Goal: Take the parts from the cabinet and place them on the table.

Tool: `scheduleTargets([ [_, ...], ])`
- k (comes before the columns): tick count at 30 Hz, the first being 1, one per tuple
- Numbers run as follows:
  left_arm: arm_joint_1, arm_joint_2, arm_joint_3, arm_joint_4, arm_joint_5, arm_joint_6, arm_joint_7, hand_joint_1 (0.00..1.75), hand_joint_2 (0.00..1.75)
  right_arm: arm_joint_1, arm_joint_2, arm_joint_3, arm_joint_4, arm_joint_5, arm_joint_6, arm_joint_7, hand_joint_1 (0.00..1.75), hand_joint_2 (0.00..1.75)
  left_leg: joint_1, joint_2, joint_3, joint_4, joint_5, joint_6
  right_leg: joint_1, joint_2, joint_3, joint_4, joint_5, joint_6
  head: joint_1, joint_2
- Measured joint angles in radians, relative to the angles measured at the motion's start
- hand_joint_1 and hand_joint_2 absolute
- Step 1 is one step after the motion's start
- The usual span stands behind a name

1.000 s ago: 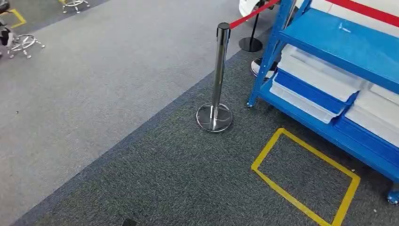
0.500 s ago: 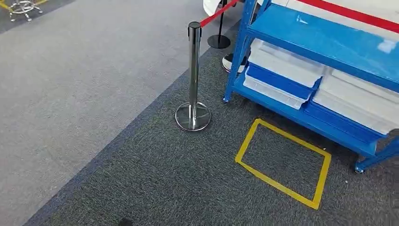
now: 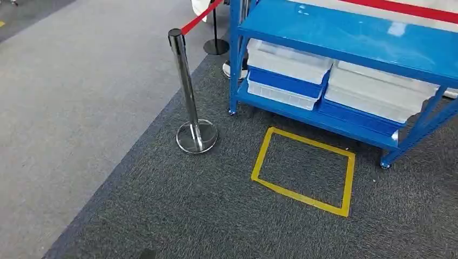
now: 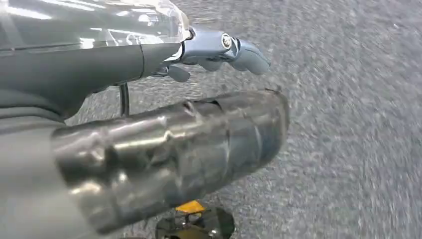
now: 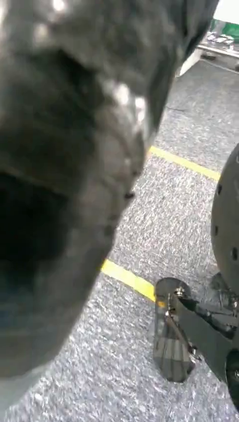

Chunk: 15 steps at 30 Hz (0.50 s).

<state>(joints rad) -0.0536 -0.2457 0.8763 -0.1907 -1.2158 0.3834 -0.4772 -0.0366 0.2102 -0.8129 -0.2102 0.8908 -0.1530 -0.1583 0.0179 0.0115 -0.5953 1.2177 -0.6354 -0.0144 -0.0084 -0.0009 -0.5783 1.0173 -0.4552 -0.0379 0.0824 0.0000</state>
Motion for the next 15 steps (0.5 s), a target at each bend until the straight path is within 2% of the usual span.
scheduleTargets([
  [1,0.001,0.0,0.0,0.0,0.0,0.0,0.0,0.0,0.0,0.0,0.0,0.0,0.0,0.0,0.0,0.0,0.0,0.0,0.0,-0.002,-0.037,0.071,-0.022,-0.001,0.002,0.012,-0.001,0.002,-0.001,-0.001,0.0,0.0],
  [2,0.004,0.0,0.0,0.0,0.0,0.0,0.001,0.0,0.0,0.001,0.0,0.0,0.0,0.0,0.0,0.001,0.0,0.0,0.0,-0.002,-0.058,0.106,-0.018,0.0,0.003,0.026,0.0,0.004,-0.002,-0.002,0.0,0.0],
  [3,0.007,0.0,0.0,0.0,0.0,0.0,0.001,0.0,0.0,0.002,0.0,0.0,0.0,0.0,0.0,0.001,0.0,0.0,0.0,-0.002,-0.054,0.088,0.01,0.002,0.003,0.038,0.0,0.006,-0.003,-0.003,0.0,0.0],
  [4,0.007,0.0,0.0,0.0,0.0,0.0,0.001,0.0,0.0,0.002,0.0,0.0,0.0,-0.001,0.0,0.002,0.0,0.0,0.0,-0.003,-0.031,0.024,0.058,0.005,0.003,0.051,0.002,0.009,-0.004,-0.002,0.0,0.0],
  [5,0.006,0.0,0.0,0.0,0.0,0.0,0.001,0.0,0.0,0.002,0.0,0.0,0.0,-0.001,0.0,0.002,0.0,0.0,0.0,-0.009,0.007,-0.068,0.111,0.008,0.003,0.064,0.004,0.012,-0.006,0.0,0.0,0.0],
  [6,0.005,0.0,0.0,0.0,0.0,0.0,0.001,0.0,0.0,0.002,0.0,0.0,0.0,-0.001,0.001,0.002,0.0,0.0,0.0,-0.036,0.042,-0.154,0.153,0.014,0.003,0.073,0.004,0.015,-0.008,0.003,0.0,0.0],
  [7,0.006,0.001,0.0,0.0,0.0,0.001,0.001,0.0,0.0,0.001,0.002,0.0,0.0,-0.001,0.002,0.002,0.0,0.0,-0.001,-0.072,0.055,-0.191,0.141,0.018,0.008,0.08,-0.001,0.02,-0.01,0.009,0.0,0.0],
  [8,0.005,0.001,0.0,0.0,0.0,0.002,0.001,0.0,0.0,0.0,0.002,0.0,0.0,-0.001,0.004,0.002,0.0,0.0,0.0,-0.065,0.054,-0.197,0.143,0.017,0.006,0.091,-0.006,0.022,-0.009,0.015,0.0,0.0],
  [9,0.003,0.001,0.0,0.0,-0.002,0.002,0.001,0.0,0.0,0.001,0.001,0.0,0.0,-0.001,0.006,0.002,0.0,0.0,-0.004,-0.061,0.053,-0.197,0.144,0.019,0.002,0.093,-0.008,0.021,-0.008,0.021,0.0,0.0],
  [11,0.002,0.0,0.0,0.0,-0.002,0.003,0.001,0.0,0.0,0.006,0.002,0.0,0.001,-0.001,0.006,0.004,0.0,0.0,-0.003,-0.048,0.059,-0.204,0.15,0.031,0.003,0.108,-0.01,0.016,-0.003,0.035,0.0,0.0],
  [12,0.001,-0.002,0.0,0.0,-0.002,0.003,0.001,0.0,0.0,0.006,0.0,0.0,0.001,-0.001,0.006,0.005,0.0,0.0,0.004,-0.035,0.063,-0.214,0.158,0.041,0.0,0.084,-0.01,0.026,-0.01,0.037,0.0,0.0],
  [13,0.001,-0.001,0.001,0.0,-0.002,0.003,0.001,0.0,0.0,0.006,0.001,0.0,0.001,0.0,0.006,0.005,0.0,0.0,0.003,-0.029,0.064,-0.217,0.159,0.047,0.003,0.039,-0.024,0.056,-0.035,0.042,0.003,0.0],
  [14,0.002,-0.001,0.001,0.0,-0.002,0.003,0.002,0.0,0.0,0.004,0.0,0.0,0.001,0.0,0.006,0.005,0.0,0.0,0.003,-0.02,0.063,-0.217,0.159,0.049,0.001,0.021,-0.054,0.116,-0.073,0.046,0.003,0.0],
  [15,0.004,-0.001,0.001,0.0,-0.002,0.003,0.002,0.0,0.0,0.002,0.0,0.0,0.001,0.0,0.006,0.005,0.0,0.0,0.002,-0.01,0.064,-0.217,0.158,0.05,-0.001,0.015,-0.089,0.189,-0.11,0.051,0.003,0.0],
])
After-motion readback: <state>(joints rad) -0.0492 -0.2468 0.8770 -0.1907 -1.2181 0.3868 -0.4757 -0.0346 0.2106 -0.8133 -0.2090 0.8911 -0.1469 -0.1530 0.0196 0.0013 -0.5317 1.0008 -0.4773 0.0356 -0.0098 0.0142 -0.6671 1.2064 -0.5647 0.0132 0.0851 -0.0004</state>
